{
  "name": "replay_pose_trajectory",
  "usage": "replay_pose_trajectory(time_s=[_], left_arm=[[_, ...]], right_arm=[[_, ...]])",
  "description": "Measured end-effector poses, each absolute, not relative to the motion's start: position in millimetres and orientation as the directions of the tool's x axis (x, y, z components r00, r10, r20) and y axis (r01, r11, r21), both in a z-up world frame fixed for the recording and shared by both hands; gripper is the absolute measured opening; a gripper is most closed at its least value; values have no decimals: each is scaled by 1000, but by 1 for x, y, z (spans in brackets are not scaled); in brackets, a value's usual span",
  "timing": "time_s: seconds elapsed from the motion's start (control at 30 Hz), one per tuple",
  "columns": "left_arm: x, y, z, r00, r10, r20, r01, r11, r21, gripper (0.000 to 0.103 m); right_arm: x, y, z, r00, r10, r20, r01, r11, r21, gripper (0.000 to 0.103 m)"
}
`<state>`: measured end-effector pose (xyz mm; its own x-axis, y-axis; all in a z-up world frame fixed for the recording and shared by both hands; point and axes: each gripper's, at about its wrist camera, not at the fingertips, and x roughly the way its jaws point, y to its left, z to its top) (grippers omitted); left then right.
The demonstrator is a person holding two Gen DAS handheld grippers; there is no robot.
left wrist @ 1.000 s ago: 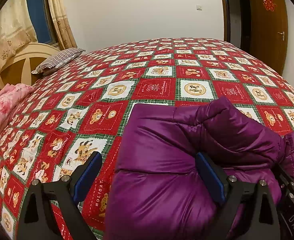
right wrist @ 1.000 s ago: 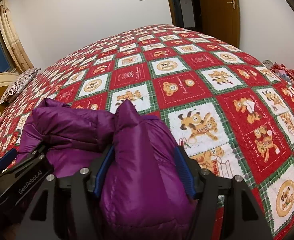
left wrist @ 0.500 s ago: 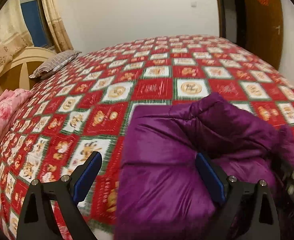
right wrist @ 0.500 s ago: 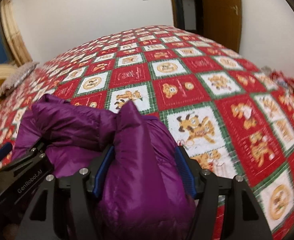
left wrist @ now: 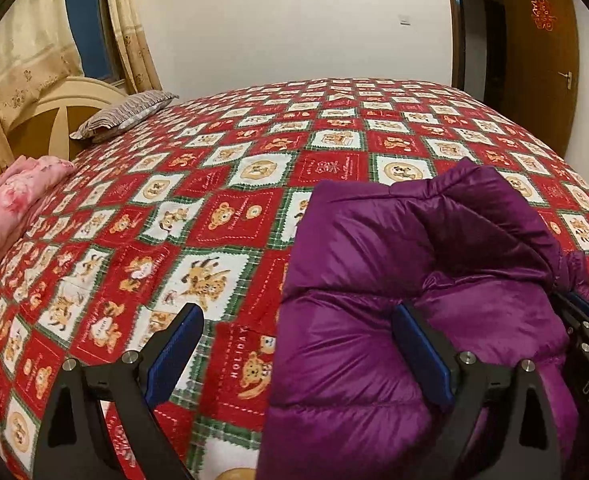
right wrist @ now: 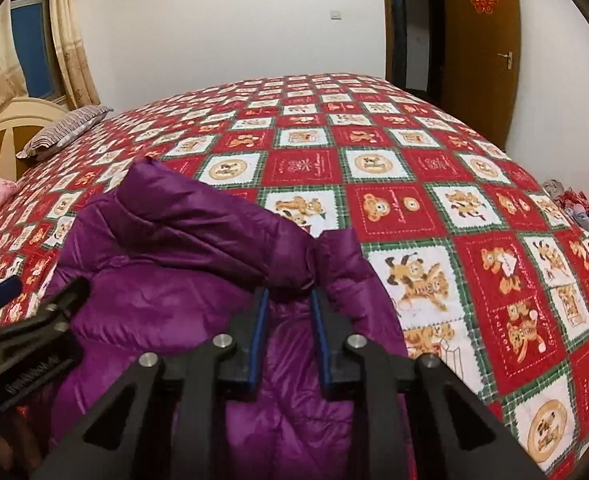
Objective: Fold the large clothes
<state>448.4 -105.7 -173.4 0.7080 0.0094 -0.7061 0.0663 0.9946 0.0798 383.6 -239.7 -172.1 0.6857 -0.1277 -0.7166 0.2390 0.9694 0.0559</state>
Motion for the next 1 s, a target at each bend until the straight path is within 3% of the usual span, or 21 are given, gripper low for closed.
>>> replay_pose_trajectory(time_s=[0.4,1.0], left_arm=[[454,-108,-185,684,20,-729,50,996,75,102],[455,-110,-190,680,23,-733,54,995,82,102]], right_arm=[[386,-249,-183,680,-64,-730,234,963,133,24],[386,-247,-187,668,-74,-741,242,963,122,24]])
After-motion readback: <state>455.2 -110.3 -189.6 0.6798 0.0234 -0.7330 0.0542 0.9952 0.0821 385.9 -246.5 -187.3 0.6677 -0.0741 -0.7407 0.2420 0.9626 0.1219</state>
